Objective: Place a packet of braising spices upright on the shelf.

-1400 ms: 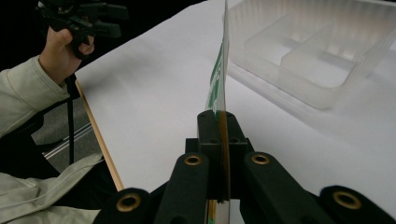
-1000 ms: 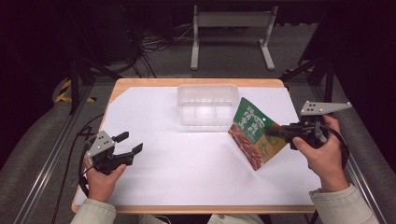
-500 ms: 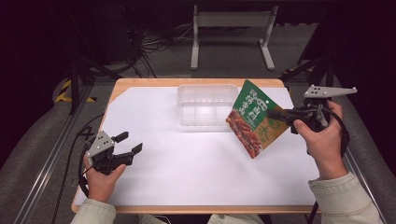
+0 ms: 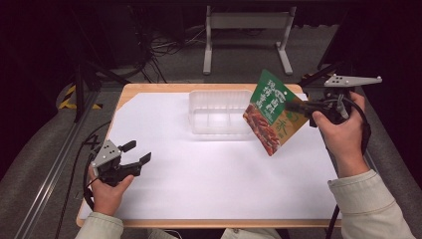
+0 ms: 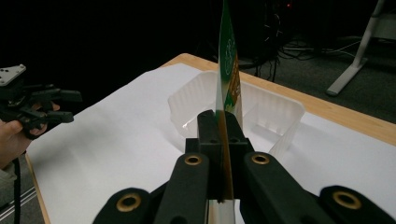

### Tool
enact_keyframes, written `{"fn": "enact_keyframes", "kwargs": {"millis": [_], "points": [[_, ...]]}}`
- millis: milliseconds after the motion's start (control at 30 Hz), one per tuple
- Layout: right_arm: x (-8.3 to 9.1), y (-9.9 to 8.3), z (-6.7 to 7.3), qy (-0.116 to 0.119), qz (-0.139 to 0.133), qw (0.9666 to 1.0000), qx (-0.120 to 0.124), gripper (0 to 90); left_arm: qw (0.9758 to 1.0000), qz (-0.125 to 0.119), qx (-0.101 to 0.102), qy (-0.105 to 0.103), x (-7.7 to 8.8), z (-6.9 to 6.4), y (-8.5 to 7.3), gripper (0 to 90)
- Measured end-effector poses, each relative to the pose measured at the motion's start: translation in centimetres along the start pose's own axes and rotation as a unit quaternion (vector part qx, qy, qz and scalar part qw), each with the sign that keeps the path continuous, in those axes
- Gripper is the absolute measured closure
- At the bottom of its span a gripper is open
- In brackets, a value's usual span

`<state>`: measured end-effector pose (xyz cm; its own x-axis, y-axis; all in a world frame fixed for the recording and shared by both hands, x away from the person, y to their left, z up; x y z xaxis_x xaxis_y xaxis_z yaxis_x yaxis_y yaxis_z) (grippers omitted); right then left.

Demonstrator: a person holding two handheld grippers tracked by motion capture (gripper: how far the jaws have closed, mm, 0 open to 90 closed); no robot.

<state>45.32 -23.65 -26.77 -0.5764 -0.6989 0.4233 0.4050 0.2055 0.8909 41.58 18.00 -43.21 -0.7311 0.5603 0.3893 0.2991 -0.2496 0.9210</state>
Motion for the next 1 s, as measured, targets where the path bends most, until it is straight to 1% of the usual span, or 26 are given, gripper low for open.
{"fn": "enact_keyframes", "kwargs": {"millis": [133, 200, 467, 533, 567, 667, 700, 733, 767, 867, 900, 967, 1000], "points": [[-0.6, 1.1, -0.4, -0.006, -0.003, 1.0000, 0.004, 90.0, 1.0000, 0.000, 0.002, 0.000, 0.0, 0.0, 0.0, 31.6], [-0.7, 1.4, -0.5, -0.008, -0.005, 0.9999, 0.005, 90.0, 1.0000, -0.001, 0.002, 0.000, 0.1, 0.0, 0.0, 31.7], [-1.9, 3.0, -1.4, -0.025, -0.012, 0.9996, 0.003, 90.0, 1.0000, 0.001, 0.002, 0.004, 0.2, 0.1, -0.2, 31.7], [-2.6, 3.5, -1.9, -0.028, -0.012, 0.9995, -0.003, 90.0, 1.0000, 0.001, 0.003, 0.004, 0.3, 0.1, -0.4, 31.6], [-2.6, 3.5, -1.9, -0.028, -0.012, 0.9995, -0.003, 90.0, 1.0000, 0.001, 0.003, 0.004, 0.3, 0.1, -0.4, 31.6], [-3.5, 4.2, -2.2, -0.033, -0.012, 0.9994, -0.004, 90.0, 1.0000, 0.003, 0.004, 0.006, 0.5, 0.2, -0.5, 31.6], [-3.5, 4.2, -2.2, -0.033, -0.012, 0.9994, -0.004, 90.0, 1.0000, 0.003, 0.003, 0.007, 0.6, 0.2, -0.6, 31.6], [-3.9, 4.4, -2.5, -0.037, -0.010, 0.9993, -0.004, 90.0, 1.0000, 0.003, 0.006, 0.007, 0.7, 0.2, -0.6, 31.6], [-3.9, 4.4, -2.5, -0.037, -0.010, 0.9993, -0.004, 90.0, 1.0000, 0.003, 0.006, 0.007, 0.7, 0.2, -0.7, 31.6], [-4.7, 4.9, -3.0, -0.042, -0.009, 0.9991, -0.009, 90.0, 0.9999, 0.003, 0.010, 0.010, 0.9, 0.3, -0.8, 31.6], [-5.2, 5.2, -3.3, -0.045, -0.007, 0.9989, -0.011, 90.0, 0.9999, 0.001, 0.008, 0.010, 1.0, 0.3, -0.8, 31.6], [-5.5, 5.3, -3.4, -0.046, -0.007, 0.9989, -0.010, 90.0, 0.9999, 0.001, 0.009, 0.011, 1.0, 0.3, -0.7, 31.6], [-6.0, 5.5, -3.6, -0.049, -0.004, 0.9987, -0.010, 90.0, 0.9999, 0.001, 0.009, 0.011, 1.0, 0.3, -0.8, 31.6]]}}
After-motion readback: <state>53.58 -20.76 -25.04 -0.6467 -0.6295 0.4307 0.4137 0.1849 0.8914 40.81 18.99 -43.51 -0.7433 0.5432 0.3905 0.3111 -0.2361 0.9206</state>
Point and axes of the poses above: each handheld gripper's, and its own axes: x roughly backward along the jaws, y roughly out of its top, z roughly to its left, the point moved 10 cm from there along -x, roughly forward along the jaws, and after that the axes turned 2 degrees about y, right-handed, at the moved point
